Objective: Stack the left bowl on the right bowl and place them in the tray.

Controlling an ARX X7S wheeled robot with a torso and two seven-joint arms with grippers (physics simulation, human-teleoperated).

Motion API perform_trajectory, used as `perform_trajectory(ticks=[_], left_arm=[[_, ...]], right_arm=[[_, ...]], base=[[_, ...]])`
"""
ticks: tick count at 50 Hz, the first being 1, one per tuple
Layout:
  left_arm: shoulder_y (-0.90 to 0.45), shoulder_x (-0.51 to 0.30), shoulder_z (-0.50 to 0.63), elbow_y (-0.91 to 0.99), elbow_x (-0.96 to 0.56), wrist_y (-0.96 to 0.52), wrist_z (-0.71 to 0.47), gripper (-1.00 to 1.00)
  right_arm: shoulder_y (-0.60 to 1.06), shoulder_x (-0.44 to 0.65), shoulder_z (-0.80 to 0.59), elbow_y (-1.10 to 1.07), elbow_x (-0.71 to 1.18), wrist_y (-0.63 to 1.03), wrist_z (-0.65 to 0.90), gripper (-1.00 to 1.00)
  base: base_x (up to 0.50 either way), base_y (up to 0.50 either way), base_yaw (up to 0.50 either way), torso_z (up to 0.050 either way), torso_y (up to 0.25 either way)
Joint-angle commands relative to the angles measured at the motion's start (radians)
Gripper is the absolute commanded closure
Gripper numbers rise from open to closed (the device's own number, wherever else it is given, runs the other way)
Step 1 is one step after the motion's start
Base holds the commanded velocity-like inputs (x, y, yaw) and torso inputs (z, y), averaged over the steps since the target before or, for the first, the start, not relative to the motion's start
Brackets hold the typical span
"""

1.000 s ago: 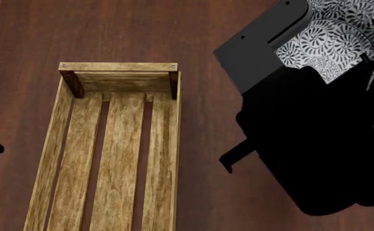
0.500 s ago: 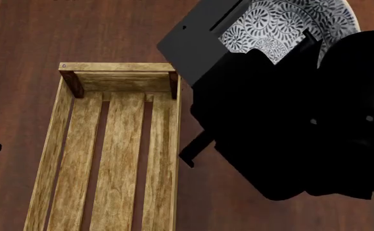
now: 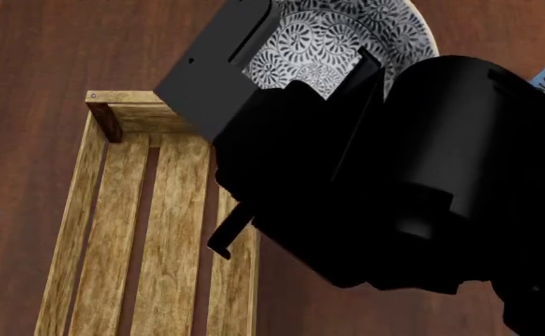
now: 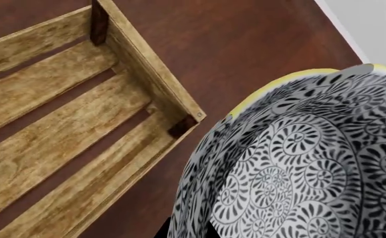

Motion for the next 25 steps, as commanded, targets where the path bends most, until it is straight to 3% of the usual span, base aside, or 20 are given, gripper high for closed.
perform_trajectory(ticks=[1, 25], left_arm=[[0.004, -0.005, -0.006, 0.007, -0.006, -0.001, -0.004, -1.00], [0.001, -0.009, -0.027, -0.015, -0.017, 0.008, -0.009, -1.00]], right_arm=[[-0.007, -0.041, -0.033, 0.011, -0.110, -0.039, -0.078, 1.00], [0.012, -0.126, -0.069, 0.022, -0.121, -0.038, -0.098, 1.00]], base=[[0.00, 0.00, 0.00, 0.000, 0.000], [0.00, 0.00, 0.00, 0.000, 0.001]])
